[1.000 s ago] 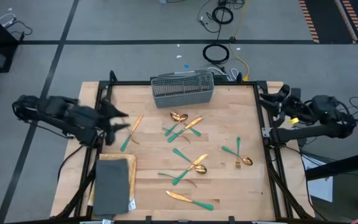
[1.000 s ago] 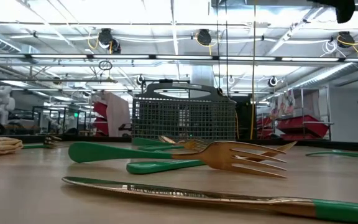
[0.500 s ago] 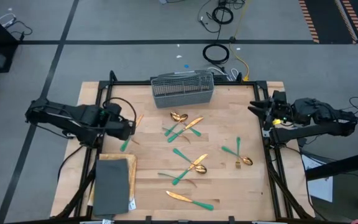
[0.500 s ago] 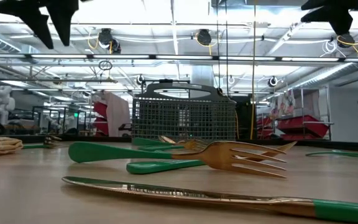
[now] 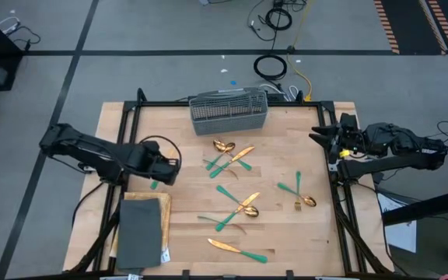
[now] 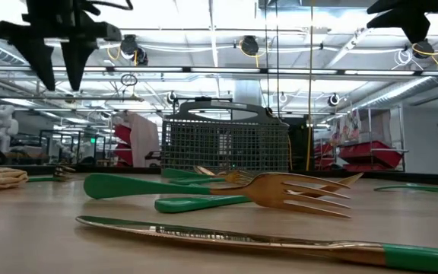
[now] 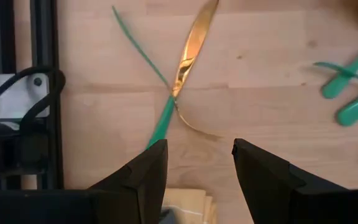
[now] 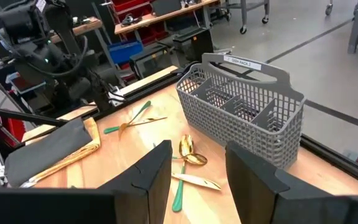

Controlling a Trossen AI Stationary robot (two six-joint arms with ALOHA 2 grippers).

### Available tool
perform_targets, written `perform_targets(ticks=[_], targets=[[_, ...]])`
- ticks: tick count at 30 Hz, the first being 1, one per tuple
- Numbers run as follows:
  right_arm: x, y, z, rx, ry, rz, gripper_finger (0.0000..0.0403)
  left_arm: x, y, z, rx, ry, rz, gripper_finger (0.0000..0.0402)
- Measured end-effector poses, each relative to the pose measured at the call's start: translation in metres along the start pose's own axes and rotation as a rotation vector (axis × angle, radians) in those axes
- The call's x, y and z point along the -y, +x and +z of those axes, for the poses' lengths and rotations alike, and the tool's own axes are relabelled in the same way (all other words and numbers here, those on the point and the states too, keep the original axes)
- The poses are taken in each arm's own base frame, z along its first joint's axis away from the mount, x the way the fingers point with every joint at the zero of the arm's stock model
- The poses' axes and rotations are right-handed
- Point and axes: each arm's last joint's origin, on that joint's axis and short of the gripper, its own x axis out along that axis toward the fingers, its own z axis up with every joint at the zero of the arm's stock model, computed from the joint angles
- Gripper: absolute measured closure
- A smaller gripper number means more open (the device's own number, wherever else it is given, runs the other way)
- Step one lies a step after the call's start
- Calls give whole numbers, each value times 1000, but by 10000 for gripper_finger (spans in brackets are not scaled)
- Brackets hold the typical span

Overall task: Sort silverware
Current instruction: Put the green fork into the silverware basket

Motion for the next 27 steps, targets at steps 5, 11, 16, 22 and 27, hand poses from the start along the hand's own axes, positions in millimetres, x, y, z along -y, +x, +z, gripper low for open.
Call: perform_targets(ticks=[5,11,16,22,27], targets=[[0,0,0,0,-1,0,261,4,20,-9,-60,-57,-42,212],[0,0,0,0,-3,0,261,1,46,-9,-60,-113,-25,212],[0,0,0,0,-5,0,261,-1,59,-6,-67,-142,-18,212],[0,0,0,0,-5,0,261,2,69,-4,-73,-179,-50,212],[0,0,0,0,-6,0,261,-1,79,-2,-79,-202,-39,212]])
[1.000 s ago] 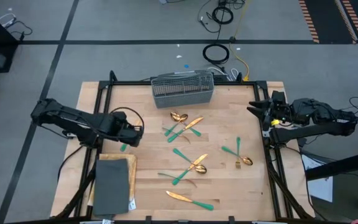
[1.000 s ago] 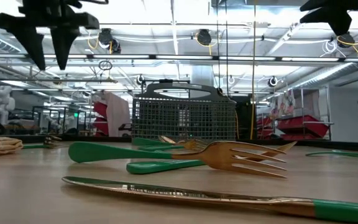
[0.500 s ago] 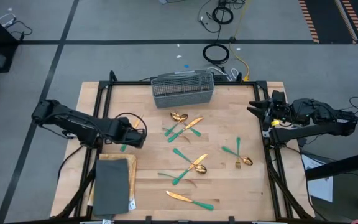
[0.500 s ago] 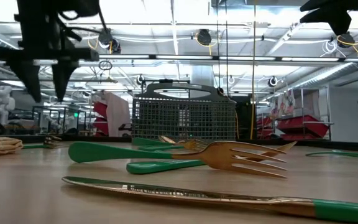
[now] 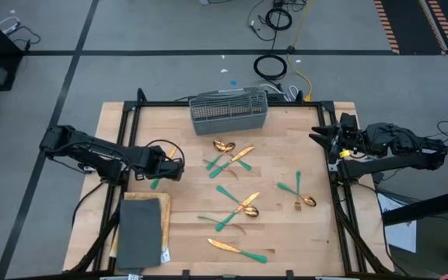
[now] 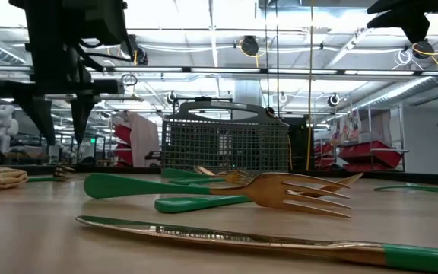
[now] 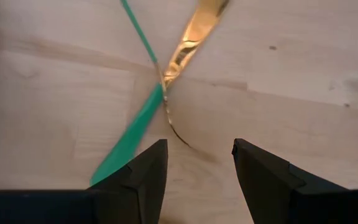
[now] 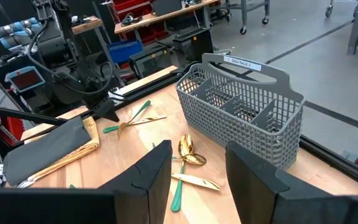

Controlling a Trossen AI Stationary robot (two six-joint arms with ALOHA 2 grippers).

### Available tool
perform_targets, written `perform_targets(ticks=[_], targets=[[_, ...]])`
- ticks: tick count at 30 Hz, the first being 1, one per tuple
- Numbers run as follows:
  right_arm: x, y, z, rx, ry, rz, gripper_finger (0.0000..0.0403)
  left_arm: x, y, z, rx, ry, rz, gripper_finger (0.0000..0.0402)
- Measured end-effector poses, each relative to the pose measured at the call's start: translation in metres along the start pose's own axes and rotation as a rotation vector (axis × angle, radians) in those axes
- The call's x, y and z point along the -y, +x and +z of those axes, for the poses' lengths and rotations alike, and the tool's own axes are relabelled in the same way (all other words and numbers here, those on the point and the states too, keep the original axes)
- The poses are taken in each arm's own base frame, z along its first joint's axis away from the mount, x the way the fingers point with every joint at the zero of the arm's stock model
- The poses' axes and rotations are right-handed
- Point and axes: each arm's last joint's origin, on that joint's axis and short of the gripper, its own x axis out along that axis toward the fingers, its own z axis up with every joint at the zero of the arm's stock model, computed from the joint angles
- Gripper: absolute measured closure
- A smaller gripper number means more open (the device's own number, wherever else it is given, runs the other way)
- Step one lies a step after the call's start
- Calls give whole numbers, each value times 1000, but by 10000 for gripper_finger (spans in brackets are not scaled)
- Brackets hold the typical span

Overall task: Sort silverware
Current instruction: Put the green fork into the silverware basket

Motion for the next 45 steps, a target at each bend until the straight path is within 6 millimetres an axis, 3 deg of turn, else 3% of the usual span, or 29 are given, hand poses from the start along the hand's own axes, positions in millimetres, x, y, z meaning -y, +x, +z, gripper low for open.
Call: perform_targets(ticks=[10,23,31,38,45], targets=[[1,0,-2,-17,-21,-8,261,0,4,0,13,-46,23,212],[2,0,-3,-31,-23,-15,261,12,32,-10,30,-27,116,219],[2,0,-3,-30,-17,-15,261,24,52,-19,6,8,105,274],[2,0,-3,-30,-16,-14,261,27,48,-21,-16,23,73,389],[2,0,-3,-30,-17,-15,261,34,40,-22,-26,17,35,396]])
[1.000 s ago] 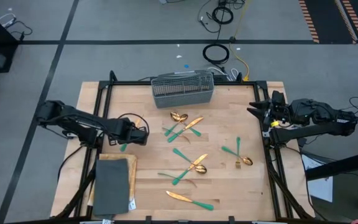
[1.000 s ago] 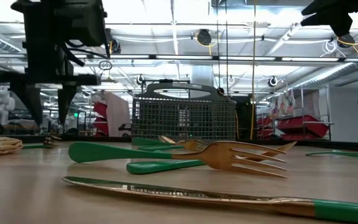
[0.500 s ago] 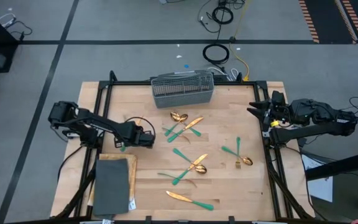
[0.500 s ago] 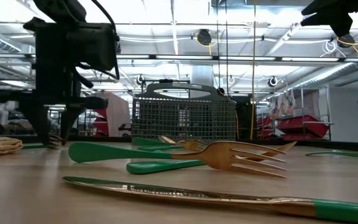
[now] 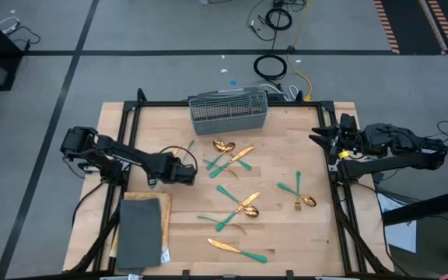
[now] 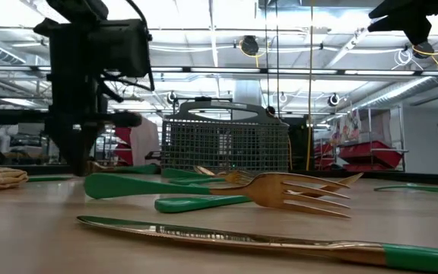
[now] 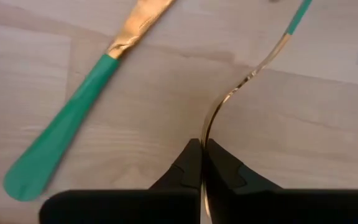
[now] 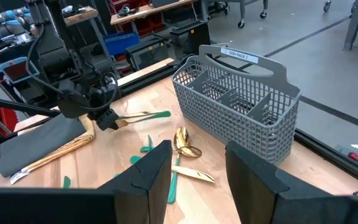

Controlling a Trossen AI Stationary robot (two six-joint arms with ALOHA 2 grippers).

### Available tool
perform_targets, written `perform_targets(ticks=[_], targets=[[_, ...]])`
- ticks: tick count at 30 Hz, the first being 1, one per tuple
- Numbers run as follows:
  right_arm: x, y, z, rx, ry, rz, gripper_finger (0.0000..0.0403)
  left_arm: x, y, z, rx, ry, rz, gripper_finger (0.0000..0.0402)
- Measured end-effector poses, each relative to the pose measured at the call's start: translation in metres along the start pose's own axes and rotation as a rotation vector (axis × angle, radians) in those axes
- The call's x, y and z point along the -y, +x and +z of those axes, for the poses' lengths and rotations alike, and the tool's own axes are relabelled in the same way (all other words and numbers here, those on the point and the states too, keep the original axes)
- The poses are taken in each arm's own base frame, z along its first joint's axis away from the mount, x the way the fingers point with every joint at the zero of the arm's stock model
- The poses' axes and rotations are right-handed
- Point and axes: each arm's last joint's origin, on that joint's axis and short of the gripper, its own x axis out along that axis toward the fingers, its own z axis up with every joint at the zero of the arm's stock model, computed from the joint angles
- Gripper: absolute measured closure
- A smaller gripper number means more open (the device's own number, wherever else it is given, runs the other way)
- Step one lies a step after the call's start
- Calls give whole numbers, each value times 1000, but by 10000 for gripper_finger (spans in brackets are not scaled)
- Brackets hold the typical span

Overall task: Sort silverware
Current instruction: Put the green fork into the silverware basket

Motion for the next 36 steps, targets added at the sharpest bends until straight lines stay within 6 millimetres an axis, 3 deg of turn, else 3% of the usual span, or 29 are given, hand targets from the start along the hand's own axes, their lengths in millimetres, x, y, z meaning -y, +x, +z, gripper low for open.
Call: perform_targets(ticks=[9,16,27,36], targets=[[0,0,0,0,0,0,261,7,-30,7,46,-34,-140,399],[0,0,0,0,1,0,261,8,-69,15,115,-79,-331,400],[0,0,0,3,1,-5,261,20,-139,33,286,-168,-854,400],[0,0,0,4,1,-6,261,41,-191,48,272,-331,-1371,400]])
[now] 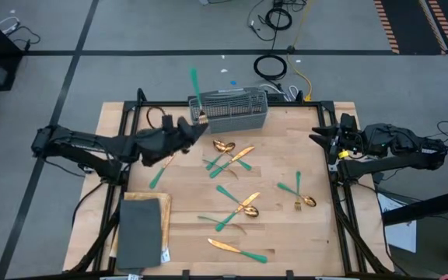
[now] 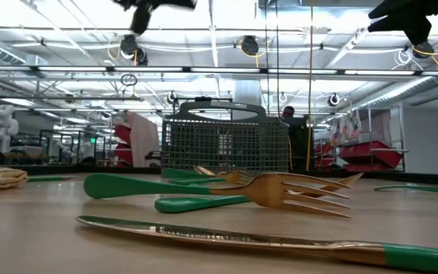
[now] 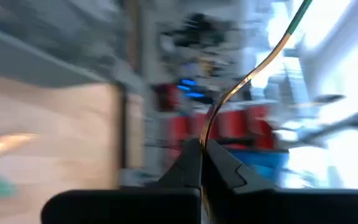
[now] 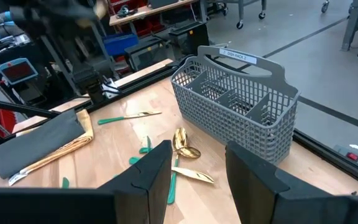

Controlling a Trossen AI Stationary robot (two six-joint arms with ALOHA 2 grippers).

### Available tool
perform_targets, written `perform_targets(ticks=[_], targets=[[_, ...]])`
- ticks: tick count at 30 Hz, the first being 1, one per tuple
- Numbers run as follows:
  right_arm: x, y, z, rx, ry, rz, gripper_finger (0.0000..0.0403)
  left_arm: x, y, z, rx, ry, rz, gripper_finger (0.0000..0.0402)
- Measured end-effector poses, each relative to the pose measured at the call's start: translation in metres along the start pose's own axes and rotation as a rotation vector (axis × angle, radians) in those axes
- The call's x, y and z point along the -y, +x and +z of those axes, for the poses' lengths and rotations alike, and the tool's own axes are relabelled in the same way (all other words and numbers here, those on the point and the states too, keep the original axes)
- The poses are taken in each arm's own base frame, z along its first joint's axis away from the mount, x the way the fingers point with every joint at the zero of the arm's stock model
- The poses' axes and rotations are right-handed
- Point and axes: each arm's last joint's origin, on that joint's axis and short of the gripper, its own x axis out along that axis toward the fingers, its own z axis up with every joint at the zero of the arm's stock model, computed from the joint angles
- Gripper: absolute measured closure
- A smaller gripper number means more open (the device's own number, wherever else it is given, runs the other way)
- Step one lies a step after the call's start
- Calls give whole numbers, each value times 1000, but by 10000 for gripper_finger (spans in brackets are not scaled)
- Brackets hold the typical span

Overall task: Sort silverware
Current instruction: Put the green fork into the silverware basket

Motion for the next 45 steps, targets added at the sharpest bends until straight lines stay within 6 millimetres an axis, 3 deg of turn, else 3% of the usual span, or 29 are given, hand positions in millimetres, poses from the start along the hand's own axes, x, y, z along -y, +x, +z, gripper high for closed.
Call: perform_targets(ticks=[9,12,17,20,25,31,37,42,45], targets=[[0,0,0,3,28,0,261,55,0,30,64,173,-635,400],[-1,1,2,17,35,4,261,59,4,39,-53,231,-810,400],[-3,3,3,18,37,4,261,53,9,38,-196,491,-832,400],[-4,6,3,9,57,0,261,44,17,41,-199,572,-717,400],[-8,12,2,-15,86,-12,261,15,31,50,-280,326,-304,400],[-12,22,0,-51,74,-31,261,-28,28,44,-508,331,117,400],[-17,33,-2,-93,50,-52,261,-49,21,46,-541,608,300,400],[-23,42,-2,-99,48,-53,261,-55,19,57,-351,958,455,400],[-26,47,-2,-103,45,-55,261,-44,16,68,-201,1191,588,400]])
